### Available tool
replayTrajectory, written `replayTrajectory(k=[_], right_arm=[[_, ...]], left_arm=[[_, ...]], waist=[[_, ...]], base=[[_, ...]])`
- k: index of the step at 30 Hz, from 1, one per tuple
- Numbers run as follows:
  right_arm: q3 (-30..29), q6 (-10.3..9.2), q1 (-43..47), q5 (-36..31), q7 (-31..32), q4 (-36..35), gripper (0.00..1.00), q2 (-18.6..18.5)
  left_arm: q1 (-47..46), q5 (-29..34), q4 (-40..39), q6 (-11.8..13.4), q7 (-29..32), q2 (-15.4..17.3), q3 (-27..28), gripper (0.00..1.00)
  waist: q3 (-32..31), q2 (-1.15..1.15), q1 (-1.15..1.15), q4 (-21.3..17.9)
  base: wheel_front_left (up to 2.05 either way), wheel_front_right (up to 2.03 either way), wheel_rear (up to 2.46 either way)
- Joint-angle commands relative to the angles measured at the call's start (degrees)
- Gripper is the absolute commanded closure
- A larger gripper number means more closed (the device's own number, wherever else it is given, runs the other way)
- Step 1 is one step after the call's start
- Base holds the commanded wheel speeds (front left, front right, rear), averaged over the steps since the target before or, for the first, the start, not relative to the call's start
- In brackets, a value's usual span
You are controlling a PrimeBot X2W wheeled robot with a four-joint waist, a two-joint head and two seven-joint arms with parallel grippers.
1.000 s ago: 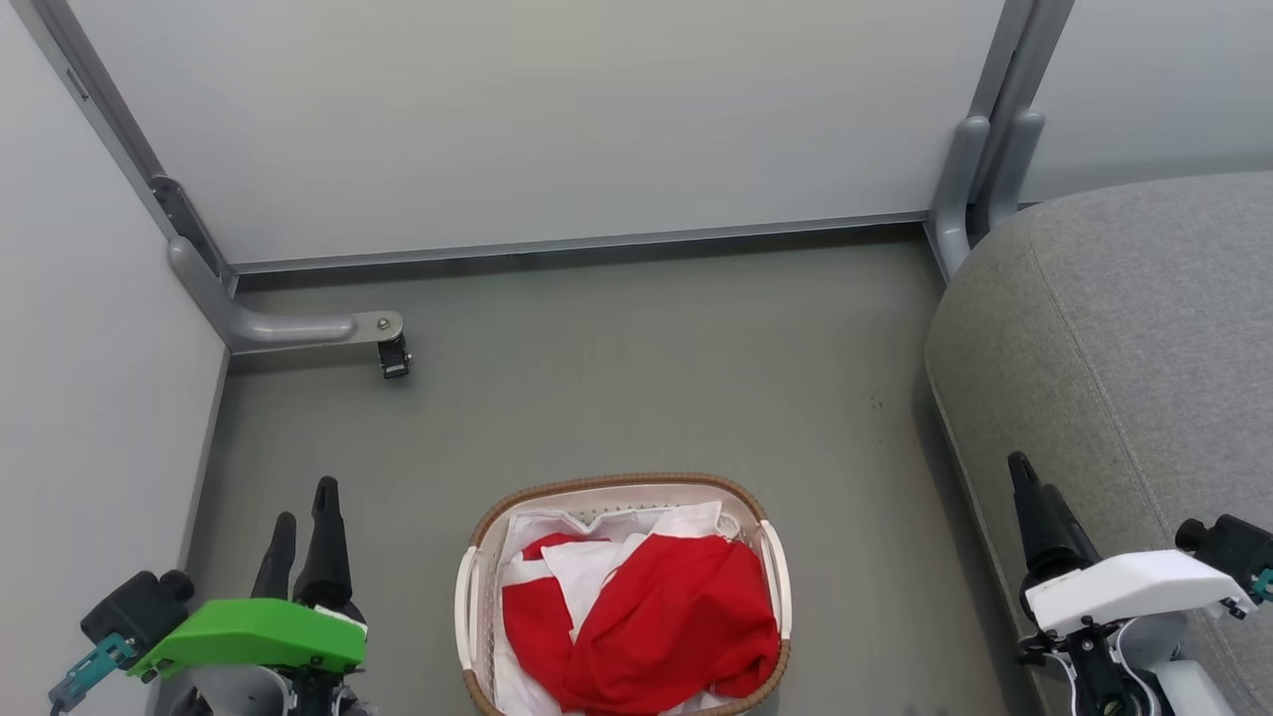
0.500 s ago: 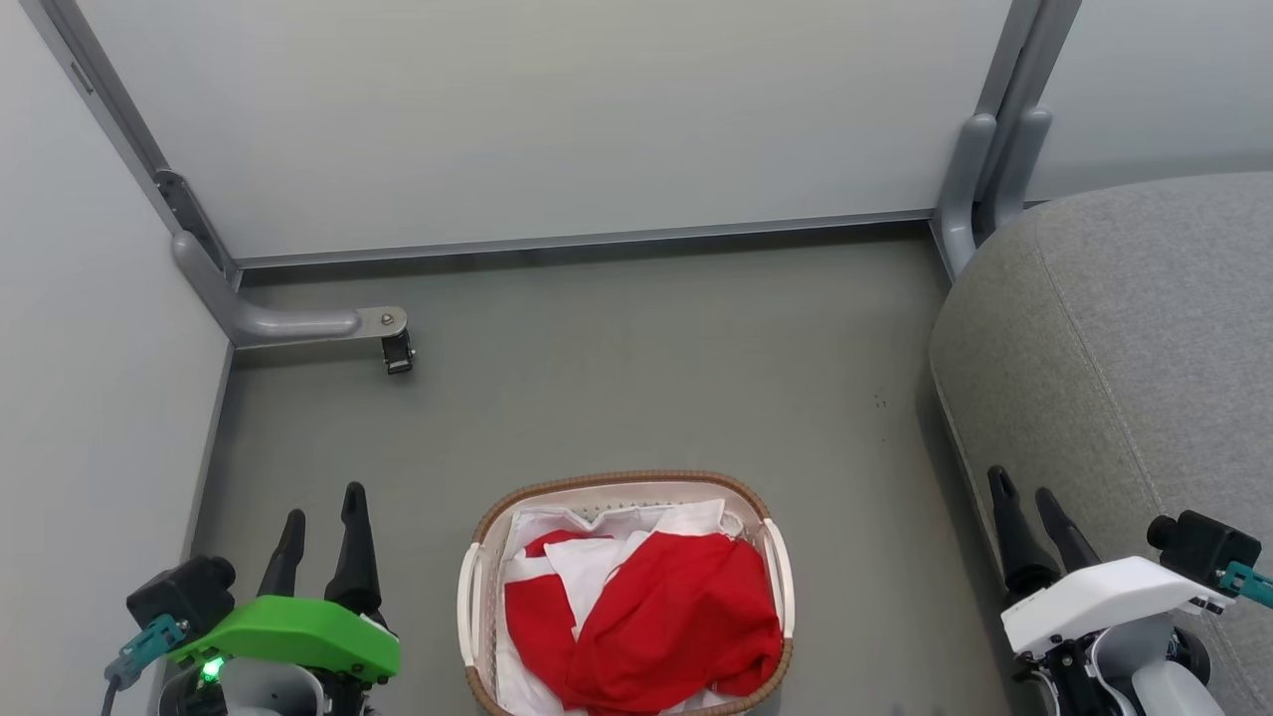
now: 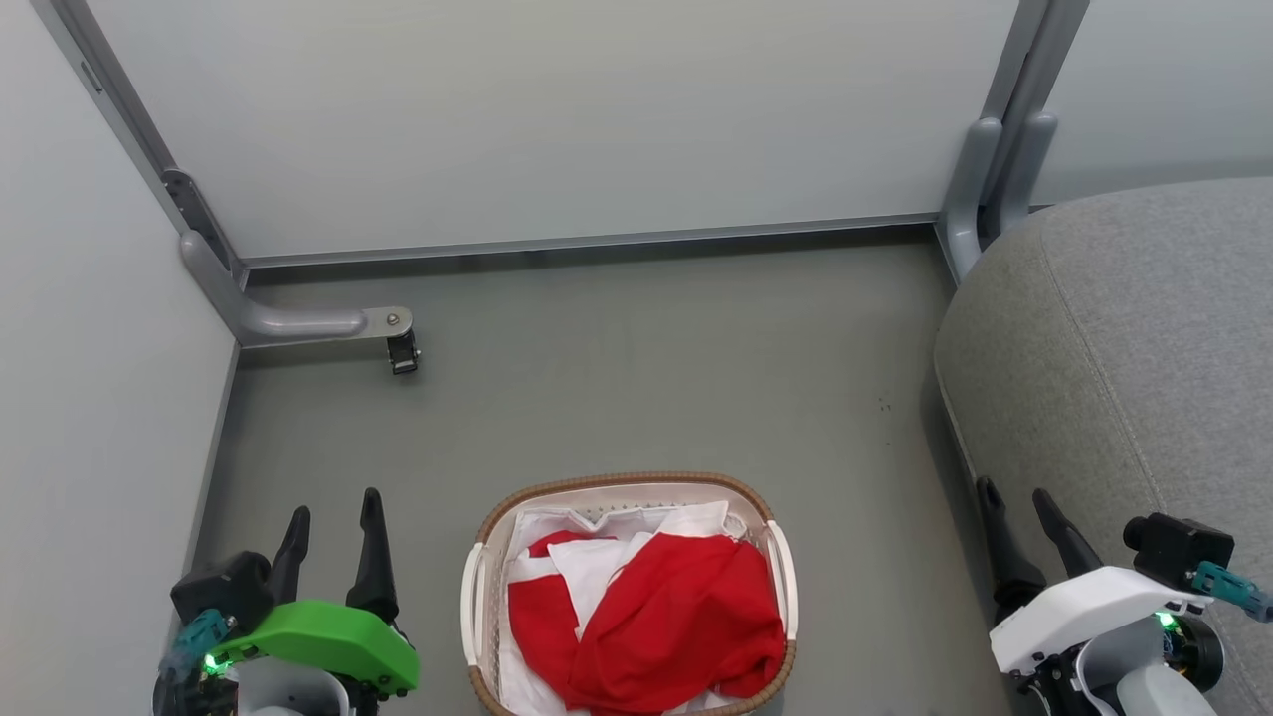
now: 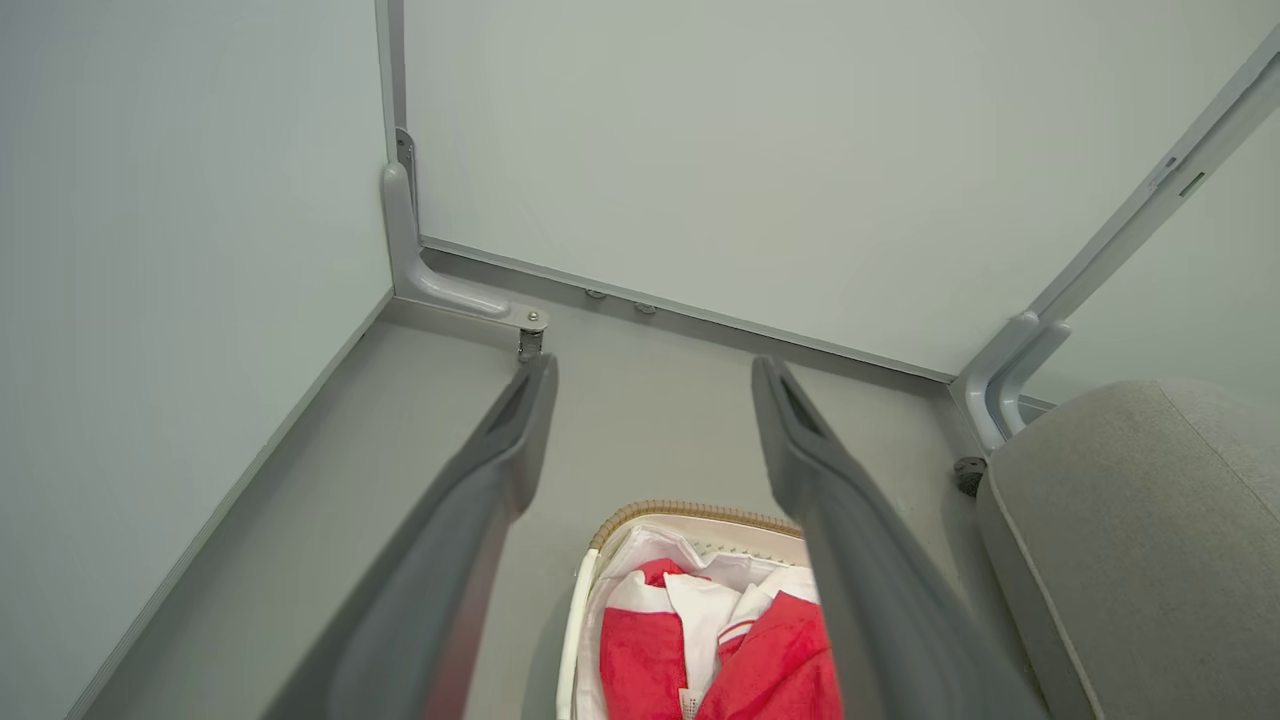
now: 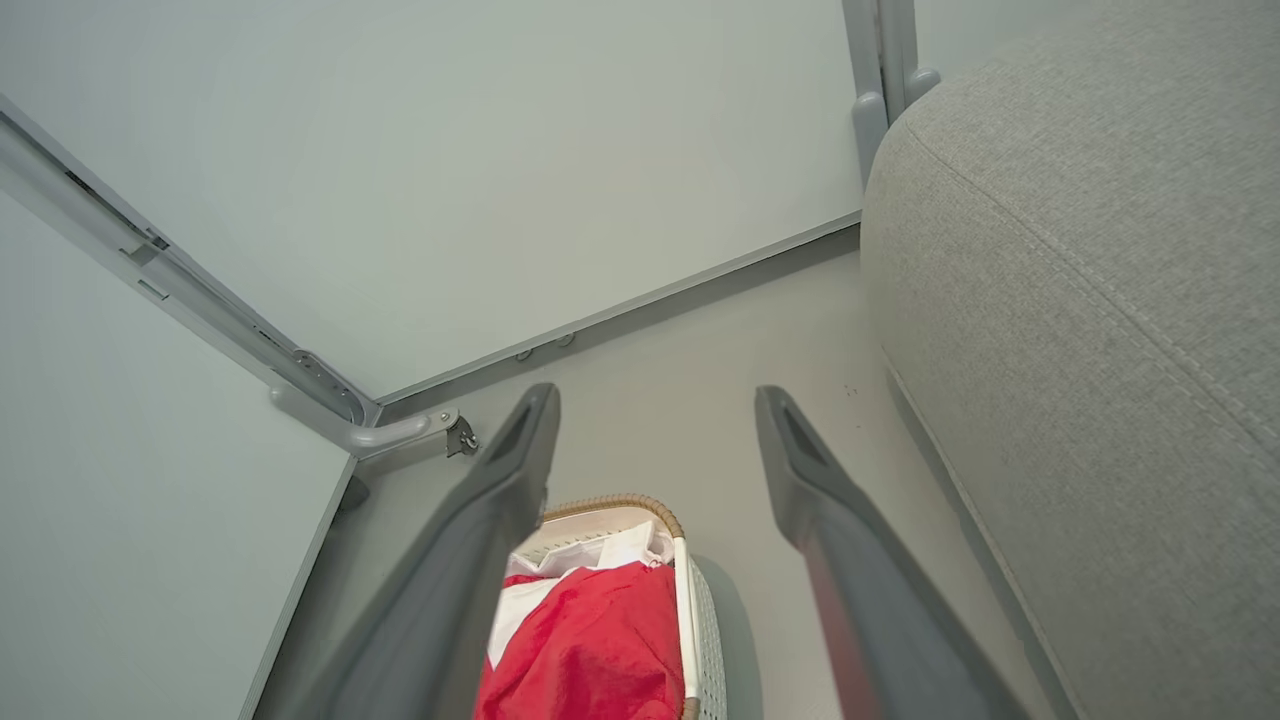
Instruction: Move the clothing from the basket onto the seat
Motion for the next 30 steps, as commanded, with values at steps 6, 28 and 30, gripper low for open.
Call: replayTrajectory(k=[6,28,30], right_arm=[[0.60,0.02,-0.90,-4.56,-1.37,0.32,0.00,-0.57],[0.61,0.02,-0.21,-15.38,-4.29,2.66,0.00,-0.17],[0.37,0.02,-0.06,-16.27,-4.45,2.86,0.00,0.02]], left_arm=[[-0.30,4.19,-0.58,1.19,-1.30,1.05,-1.26,0.00],[1.62,14.39,-0.09,2.95,-4.12,0.06,-1.68,0.00],[1.75,15.11,0.11,2.93,-4.33,-0.18,-1.27,0.00]], waist=[[0.07,0.00,0.00,0.17],[0.11,0.00,0.00,0.88],[0.13,0.00,0.00,0.93]], base=[[0.00,0.00,0.00],[0.00,0.00,0.00],[0.00,0.00,0.00]])
